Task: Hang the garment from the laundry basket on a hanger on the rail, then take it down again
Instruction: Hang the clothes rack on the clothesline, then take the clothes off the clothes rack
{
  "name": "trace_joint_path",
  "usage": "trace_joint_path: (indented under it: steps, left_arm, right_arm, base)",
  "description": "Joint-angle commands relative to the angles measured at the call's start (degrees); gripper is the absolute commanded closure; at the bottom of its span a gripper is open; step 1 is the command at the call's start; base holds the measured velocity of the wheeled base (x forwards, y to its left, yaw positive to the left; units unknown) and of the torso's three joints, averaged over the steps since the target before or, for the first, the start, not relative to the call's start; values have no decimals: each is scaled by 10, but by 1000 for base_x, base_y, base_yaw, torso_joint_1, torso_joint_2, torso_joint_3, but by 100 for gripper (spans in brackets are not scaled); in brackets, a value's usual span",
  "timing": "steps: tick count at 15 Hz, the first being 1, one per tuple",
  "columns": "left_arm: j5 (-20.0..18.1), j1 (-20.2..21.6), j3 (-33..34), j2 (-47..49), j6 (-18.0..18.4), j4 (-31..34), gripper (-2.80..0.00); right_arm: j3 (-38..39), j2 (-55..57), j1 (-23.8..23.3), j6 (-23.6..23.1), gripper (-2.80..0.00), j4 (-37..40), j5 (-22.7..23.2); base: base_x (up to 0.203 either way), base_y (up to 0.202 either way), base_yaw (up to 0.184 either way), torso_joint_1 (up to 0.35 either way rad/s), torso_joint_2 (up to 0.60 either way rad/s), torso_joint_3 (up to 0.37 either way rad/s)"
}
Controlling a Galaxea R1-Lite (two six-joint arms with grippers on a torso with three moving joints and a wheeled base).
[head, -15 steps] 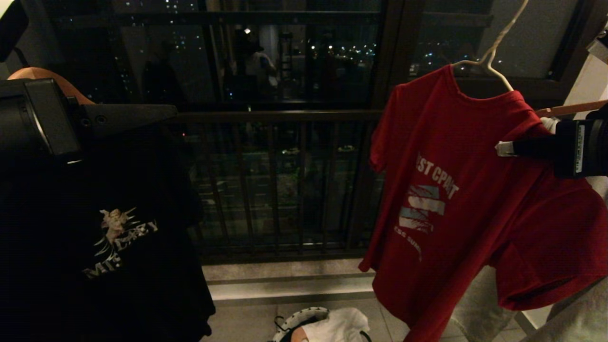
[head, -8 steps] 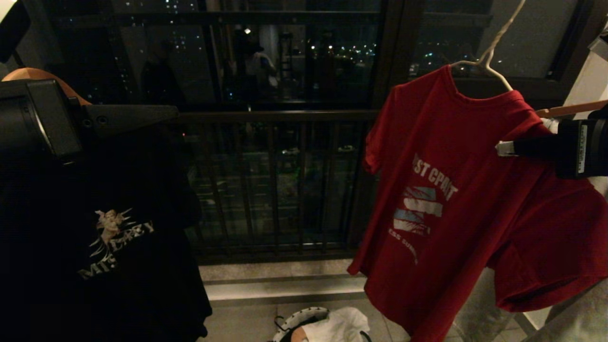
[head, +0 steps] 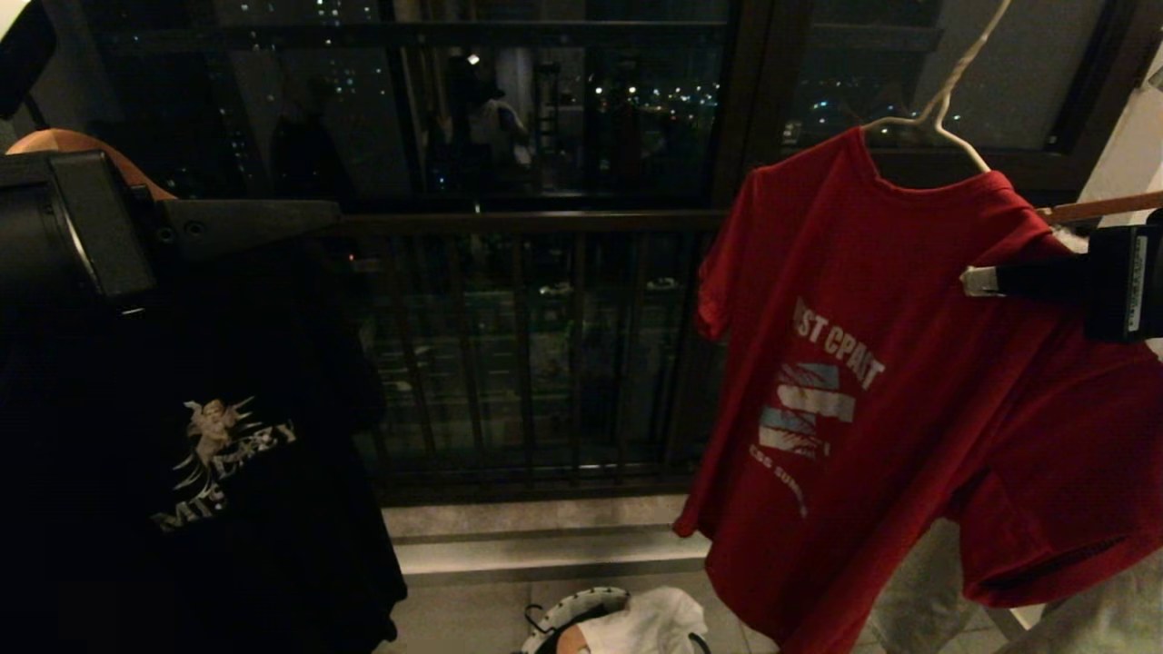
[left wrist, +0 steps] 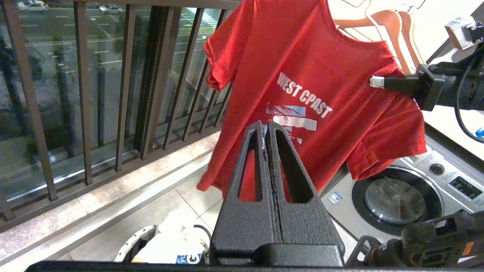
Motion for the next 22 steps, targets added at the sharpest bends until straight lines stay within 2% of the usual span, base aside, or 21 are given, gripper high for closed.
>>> trace_joint_path:
  steps: [1, 7, 20, 21, 22]
  left_arm:
    - [-2, 0, 0, -1, -1, -1, 0]
    - [-2, 0, 0, -2, -1, -1, 0]
    - [-6, -3, 0, -4, -1, 0, 0]
    - [-6, -3, -1, -4, -2, 0, 0]
    - [-6, -3, -3, -4, -2, 0, 0]
  right_arm:
    - [-1, -5, 1, 0, -280, 1, 1]
    - [3, -22, 0, 1, -280, 9, 0]
    - [16, -149, 0, 1, -280, 58, 1]
    - [16, -154, 0, 1, -154, 60, 1]
    - [16, -158, 0, 1, 0, 60, 1]
  base:
    - [0, 0, 0, 0, 0, 0]
    - [0, 0, 0, 0, 0, 0]
    - [0, 0, 0, 0, 0, 0]
    - [0, 0, 0, 0, 0, 0]
    - [0, 0, 0, 0, 0, 0]
